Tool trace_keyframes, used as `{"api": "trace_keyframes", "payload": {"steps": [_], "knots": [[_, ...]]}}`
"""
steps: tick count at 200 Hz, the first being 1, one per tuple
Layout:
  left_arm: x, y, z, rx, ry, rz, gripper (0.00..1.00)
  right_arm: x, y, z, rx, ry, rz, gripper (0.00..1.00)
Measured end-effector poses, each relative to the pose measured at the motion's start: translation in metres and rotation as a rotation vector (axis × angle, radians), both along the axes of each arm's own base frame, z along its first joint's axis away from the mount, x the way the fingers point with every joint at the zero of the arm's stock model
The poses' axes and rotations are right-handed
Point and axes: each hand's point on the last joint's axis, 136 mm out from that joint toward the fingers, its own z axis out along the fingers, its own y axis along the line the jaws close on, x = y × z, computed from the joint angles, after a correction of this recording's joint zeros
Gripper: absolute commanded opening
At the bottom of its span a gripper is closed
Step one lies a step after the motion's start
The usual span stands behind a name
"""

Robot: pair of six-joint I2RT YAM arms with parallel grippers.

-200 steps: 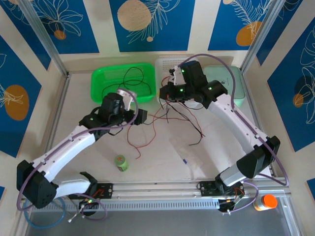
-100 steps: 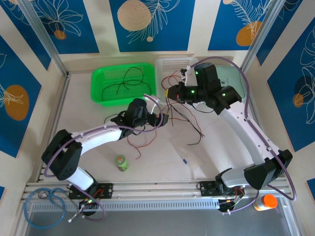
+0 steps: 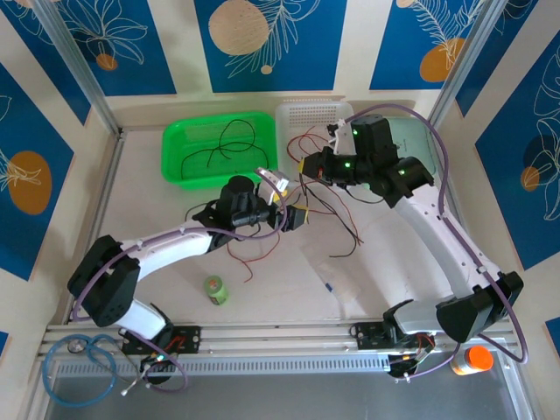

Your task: Untangle the cables

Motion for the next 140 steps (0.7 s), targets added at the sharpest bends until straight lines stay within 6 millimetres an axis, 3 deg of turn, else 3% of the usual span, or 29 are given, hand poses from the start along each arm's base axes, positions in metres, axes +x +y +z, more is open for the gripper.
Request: {"api": "trace_keyframes", "payload": {"steps": [26,47,103,140], "knots": [[0.002,-0.003,0.003,-0.003,0.004,-0.004,1.0,0.0,0.0,0.0,0.004,0.003,-0.003,0.0],[0.014,-0.008,0.004,0.003,-0.001,0.02,1.0,0.001,0.0,0.0,0.005,0.001,-0.003,0.0],[0.041,-0.027,-0.016,0.045,0.022,0.029,1.0,0.0,0.0,0.001,0.009,0.004,-0.006,0.0],[0.044,-0.026,-0.03,0.096,0.029,0.035,0.78,-0.003,-0.001,0.004,0.013,-0.005,-0.007,0.0]]}}
